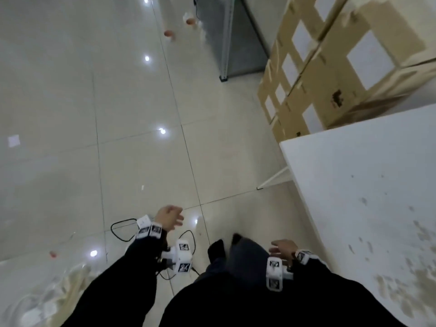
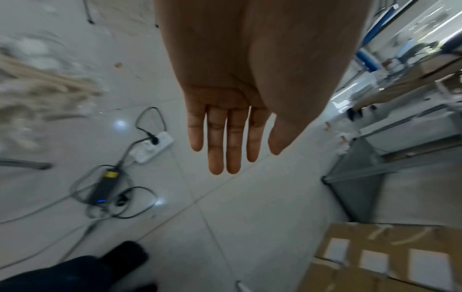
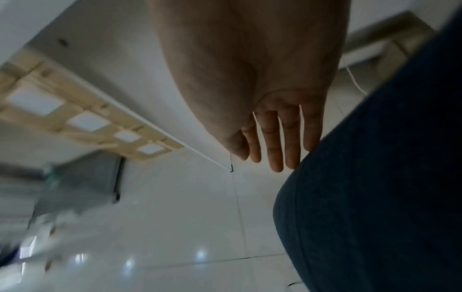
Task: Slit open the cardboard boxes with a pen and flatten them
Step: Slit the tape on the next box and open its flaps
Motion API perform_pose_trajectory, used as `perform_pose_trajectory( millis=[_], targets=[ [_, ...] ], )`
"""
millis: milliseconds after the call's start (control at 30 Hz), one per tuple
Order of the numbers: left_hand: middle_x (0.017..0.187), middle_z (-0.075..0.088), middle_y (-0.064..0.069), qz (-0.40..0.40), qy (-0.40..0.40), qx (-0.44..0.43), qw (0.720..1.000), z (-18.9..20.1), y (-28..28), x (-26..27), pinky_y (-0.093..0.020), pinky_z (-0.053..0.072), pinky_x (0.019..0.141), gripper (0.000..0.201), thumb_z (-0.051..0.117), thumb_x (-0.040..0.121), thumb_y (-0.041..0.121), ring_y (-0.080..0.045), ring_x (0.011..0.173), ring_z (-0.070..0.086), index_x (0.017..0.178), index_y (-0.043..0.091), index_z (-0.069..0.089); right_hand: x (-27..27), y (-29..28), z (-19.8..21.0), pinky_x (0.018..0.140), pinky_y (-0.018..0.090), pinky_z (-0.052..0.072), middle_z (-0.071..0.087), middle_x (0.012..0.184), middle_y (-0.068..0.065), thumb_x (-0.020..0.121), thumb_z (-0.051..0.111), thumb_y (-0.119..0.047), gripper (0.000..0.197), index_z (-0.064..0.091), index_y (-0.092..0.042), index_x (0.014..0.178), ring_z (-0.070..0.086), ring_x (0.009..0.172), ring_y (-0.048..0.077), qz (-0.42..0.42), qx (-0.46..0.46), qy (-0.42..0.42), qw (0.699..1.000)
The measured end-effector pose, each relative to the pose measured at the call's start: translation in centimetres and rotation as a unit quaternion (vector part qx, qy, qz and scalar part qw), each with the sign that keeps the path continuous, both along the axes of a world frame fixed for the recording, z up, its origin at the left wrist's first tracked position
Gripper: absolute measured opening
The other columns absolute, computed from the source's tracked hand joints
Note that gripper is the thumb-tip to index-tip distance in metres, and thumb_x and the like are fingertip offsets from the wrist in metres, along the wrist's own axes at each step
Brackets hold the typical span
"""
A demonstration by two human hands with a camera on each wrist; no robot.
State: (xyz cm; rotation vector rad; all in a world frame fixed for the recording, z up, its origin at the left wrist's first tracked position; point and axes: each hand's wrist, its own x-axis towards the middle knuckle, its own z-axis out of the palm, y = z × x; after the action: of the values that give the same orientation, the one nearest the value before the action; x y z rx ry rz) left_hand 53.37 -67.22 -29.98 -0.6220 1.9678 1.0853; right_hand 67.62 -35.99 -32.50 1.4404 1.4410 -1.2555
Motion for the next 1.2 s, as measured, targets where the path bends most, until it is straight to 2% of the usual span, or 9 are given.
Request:
perform_pose_trajectory(
  millis=[100, 200, 300, 600, 767, 933, 1033, 1133, 1200],
  targets=[
    [0.080, 0.063, -0.007, -0.015, 0.019, 0.040, 0.999, 0.8, 2.7, -7.3, -0.025, 0.038, 0.056, 0.020, 0.049, 0.097, 0.018, -0.018, 0.064, 0.058, 0.109, 0.004, 0.057, -6.3, -0.2, -0.8, 0.061, 0.032, 0.041, 0.060, 0.080, 0.012, 0.097, 0.045, -0.012, 0.012, 0.053, -0.004, 0.099, 0.056, 0.070, 0.024, -0.074, -0.010, 0.024, 0.997],
    [0.078, 0.061, -0.005, -0.036, 0.012, 0.056, 0.998, 0.6, 4.4, -14.3, -0.024, 0.035, 0.055, 0.016, 0.047, 0.098, 0.018, -0.017, 0.062, 0.057, 0.107, 0.007, 0.055, -13.7, -0.4, -1.4, 0.057, 0.026, 0.036, 0.058, 0.078, 0.007, 0.098, 0.043, -0.015, 0.013, 0.054, -0.009, 0.099, 0.055, 0.067, 0.020, -0.068, -0.018, 0.043, 0.997],
    [0.075, 0.061, -0.005, -0.033, -0.004, 0.027, 0.999, -0.2, 4.3, -20.8, -0.023, 0.034, 0.055, 0.015, 0.045, 0.098, 0.017, -0.018, 0.061, 0.057, 0.105, 0.007, 0.055, -21.8, -0.1, -1.5, 0.063, 0.032, 0.041, 0.058, 0.077, 0.010, 0.098, 0.043, -0.014, 0.019, 0.055, -0.003, 0.108, 0.056, 0.069, 0.022, -0.092, -0.042, 0.074, 0.992],
    [0.076, 0.061, -0.010, -0.055, -0.084, -0.067, 0.993, -0.4, 3.0, -38.9, -0.027, 0.031, 0.060, 0.015, 0.046, 0.099, 0.019, -0.023, 0.065, 0.056, 0.101, 0.006, 0.055, -41.9, 2.5, 3.5, 0.053, 0.022, 0.040, 0.059, 0.076, 0.004, 0.097, 0.045, -0.017, 0.011, 0.052, -0.010, 0.101, 0.055, 0.061, 0.014, 0.021, -0.010, 0.209, 0.978],
    [0.076, 0.060, -0.012, -0.137, -0.082, -0.087, 0.983, -0.6, 9.3, -50.8, -0.028, 0.029, 0.060, 0.018, 0.047, 0.099, 0.018, -0.023, 0.066, 0.055, 0.105, 0.003, 0.056, -47.5, 6.8, 3.5, 0.053, 0.021, 0.040, 0.057, 0.077, 0.005, 0.099, 0.043, -0.016, 0.010, 0.051, -0.010, 0.101, 0.054, 0.061, 0.014, -0.071, 0.005, 0.228, 0.971],
    [0.085, 0.061, -0.013, -0.251, -0.030, -0.078, 0.964, -0.4, 21.6, -61.2, -0.027, 0.034, 0.061, 0.029, 0.047, 0.099, 0.016, -0.021, 0.064, 0.055, 0.120, -0.002, 0.056, -47.0, 11.9, 1.8, 0.055, 0.024, 0.042, 0.059, 0.078, 0.005, 0.099, 0.044, -0.018, 0.014, 0.051, -0.007, 0.106, 0.056, 0.063, 0.015, -0.236, 0.051, 0.163, 0.956],
    [0.092, 0.060, -0.017, -0.344, 0.008, -0.021, 0.939, 1.3, 31.6, -63.8, -0.025, 0.035, 0.054, 0.031, 0.044, 0.099, 0.013, -0.020, 0.061, 0.053, 0.122, -0.005, 0.054, -45.1, 14.6, 2.2, 0.062, 0.028, 0.044, 0.059, 0.082, 0.009, 0.098, 0.047, -0.014, 0.019, 0.054, -0.003, 0.112, 0.057, 0.069, 0.020, -0.384, 0.081, 0.157, 0.906],
    [0.073, 0.059, -0.008, -0.447, 0.091, 0.051, 0.888, 4.0, 41.6, -63.3, -0.013, 0.039, 0.040, 0.030, 0.046, 0.098, 0.013, -0.014, 0.053, 0.056, 0.115, -0.010, 0.057, -43.0, 17.3, 4.0, 0.069, 0.032, 0.046, 0.059, 0.086, 0.011, 0.098, 0.045, -0.013, 0.025, 0.053, 0.002, 0.117, 0.057, 0.084, 0.030, -0.543, 0.128, 0.180, 0.810],
    [0.071, 0.059, 0.000, -0.505, 0.150, 0.127, 0.841, 6.7, 47.9, -61.9, -0.006, 0.037, 0.045, 0.028, 0.049, 0.098, 0.015, -0.012, 0.059, 0.057, 0.109, -0.008, 0.060, -41.7, 20.1, 5.4, 0.071, 0.031, 0.047, 0.059, 0.092, 0.011, 0.100, 0.042, -0.012, 0.030, 0.049, 0.005, 0.123, 0.056, 0.093, 0.034, -0.602, 0.190, 0.206, 0.748]
  ],
)
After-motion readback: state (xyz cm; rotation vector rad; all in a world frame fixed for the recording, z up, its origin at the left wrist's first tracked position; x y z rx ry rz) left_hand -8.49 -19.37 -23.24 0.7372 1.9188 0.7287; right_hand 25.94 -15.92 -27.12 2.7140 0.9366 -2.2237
